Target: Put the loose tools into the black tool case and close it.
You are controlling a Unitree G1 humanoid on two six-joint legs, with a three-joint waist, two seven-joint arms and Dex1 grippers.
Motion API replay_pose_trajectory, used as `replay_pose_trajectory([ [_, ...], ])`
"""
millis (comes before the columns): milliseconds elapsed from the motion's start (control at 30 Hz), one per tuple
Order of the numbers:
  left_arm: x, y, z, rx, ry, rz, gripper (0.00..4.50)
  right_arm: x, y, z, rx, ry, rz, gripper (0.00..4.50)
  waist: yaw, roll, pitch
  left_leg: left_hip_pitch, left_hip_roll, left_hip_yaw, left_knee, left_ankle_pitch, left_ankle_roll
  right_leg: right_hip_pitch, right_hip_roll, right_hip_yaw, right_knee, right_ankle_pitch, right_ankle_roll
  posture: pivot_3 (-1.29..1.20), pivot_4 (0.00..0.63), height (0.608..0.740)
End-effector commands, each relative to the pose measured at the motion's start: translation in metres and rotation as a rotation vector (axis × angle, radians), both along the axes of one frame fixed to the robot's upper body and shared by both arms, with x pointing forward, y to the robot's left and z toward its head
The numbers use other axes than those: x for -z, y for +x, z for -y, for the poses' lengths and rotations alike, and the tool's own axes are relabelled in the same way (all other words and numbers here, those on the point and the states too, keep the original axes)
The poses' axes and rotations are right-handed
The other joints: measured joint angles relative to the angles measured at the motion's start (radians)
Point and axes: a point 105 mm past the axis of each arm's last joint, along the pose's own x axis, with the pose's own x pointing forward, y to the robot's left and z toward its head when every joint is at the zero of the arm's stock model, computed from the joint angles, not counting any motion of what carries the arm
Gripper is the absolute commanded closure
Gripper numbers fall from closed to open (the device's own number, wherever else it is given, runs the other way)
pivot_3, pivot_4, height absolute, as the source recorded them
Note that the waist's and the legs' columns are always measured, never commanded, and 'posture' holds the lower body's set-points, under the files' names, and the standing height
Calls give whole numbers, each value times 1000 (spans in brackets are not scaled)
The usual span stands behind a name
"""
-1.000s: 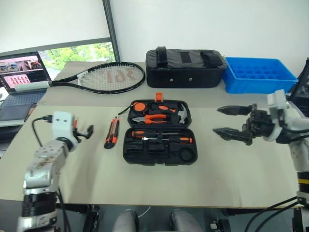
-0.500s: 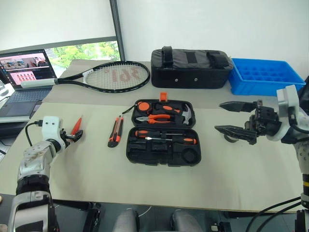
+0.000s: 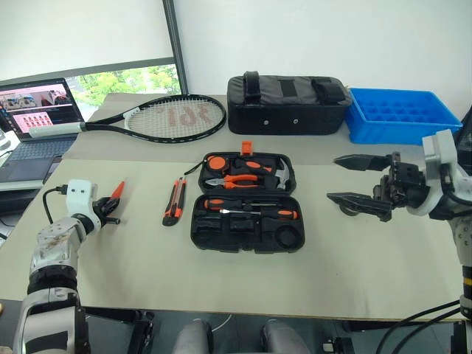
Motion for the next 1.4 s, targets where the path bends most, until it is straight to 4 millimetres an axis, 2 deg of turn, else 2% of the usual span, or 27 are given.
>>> replay_pose_trajectory([
  [33, -37, 5, 7, 77, 26, 172, 4015, -10, -4, 0, -11, -7, 39, 0, 1, -1, 0, 0, 0, 0, 0, 0, 0, 0, 0, 0, 0, 0, 0, 0, 150, 708],
  [100, -77, 9, 37, 243, -18, 318, 4015, -9, -4, 2, -9, -18, 49, 0, 1, -1, 1, -1, 0, 0, 0, 0, 0, 0, 0, 0, 0, 0, 0, 0, 150, 708],
  [167, -99, 6, 64, 393, -7, 385, 4015, -7, -4, 3, -5, -26, 63, 0, 6, -2, 1, -2, 0, -1, 0, 0, 0, -1, 0, -2, 0, 0, 0, 0, 150, 708],
  [233, -102, 0, 89, 544, 36, 365, 4015, -5, -6, 5, -11, -31, 68, 0, 8, -2, 1, -3, 0, -1, 1, 1, -2, -1, -1, -3, -1, 0, 0, 0, 150, 708],
  [267, -100, -6, 109, 671, 79, 334, 4015, -3, -8, 6, -13, -35, 74, 0, 8, -1, 0, -3, 0, -1, 0, 1, -2, 0, 0, -3, -2, 0, 0, 0, 150, 708],
  [333, -97, -16, 134, 844, 129, 289, 4015, -1, -10, 9, -24, -26, 94, 0, 6, 0, 0, -2, 0, -1, 0, 1, -2, 1, 0, -3, -2, 0, 0, 0, 150, 708],
  [433, -92, -26, 166, 1050, 167, 208, 4015, 10, -11, 17, 0, -61, 83, 0, 1, 1, 0, -2, 0, -1, 0, 1, -2, 0, 1, -2, -2, 0, 0, 0, 150, 708],
  [500, -87, -31, 180, 1167, 212, 157, 4015, 17, -13, 21, 4, -87, 64, 0, 0, 0, 0, -2, 0, -2, 0, 1, -2, 0, 1, -2, -2, 0, 0, 0, 150, 708],
  [733, -64, -21, 194, 1303, 391, 66, 4015, 30, -22, 29, 35, -144, 63, 0, -4, 0, 0, -1, 0, -2, 1, 1, -2, 1, 2, 0, -2, 0, 0, 0, 150, 708],
  [867, -55, -21, 206, 1379, 405, 33, 4015, 32, -28, 31, 53, -144, 65, 0, -2, 0, 0, -3, 0, -2, 1, 1, -1, 1, 2, 1, -3, 0, 1, 0, 150, 708],
  [1167, -42, -11, 219, 1419, 480, -7, 4015, 35, -37, 36, 97, -138, 73, 0, -1, 0, 1, -3, -1, -2, 1, 1, -1, 1, 2, 1, -3, 0, 1, 0, 150, 708],
  [1400, -31, -13, 225, 1446, 486, -63, 4015, 39, -39, 37, 119, -128, 79, 0, -2, -1, 1, -3, 0, -2, 1, 1, -1, 1, 3, 1, -2, 0, 1, 0, 150, 708],
])
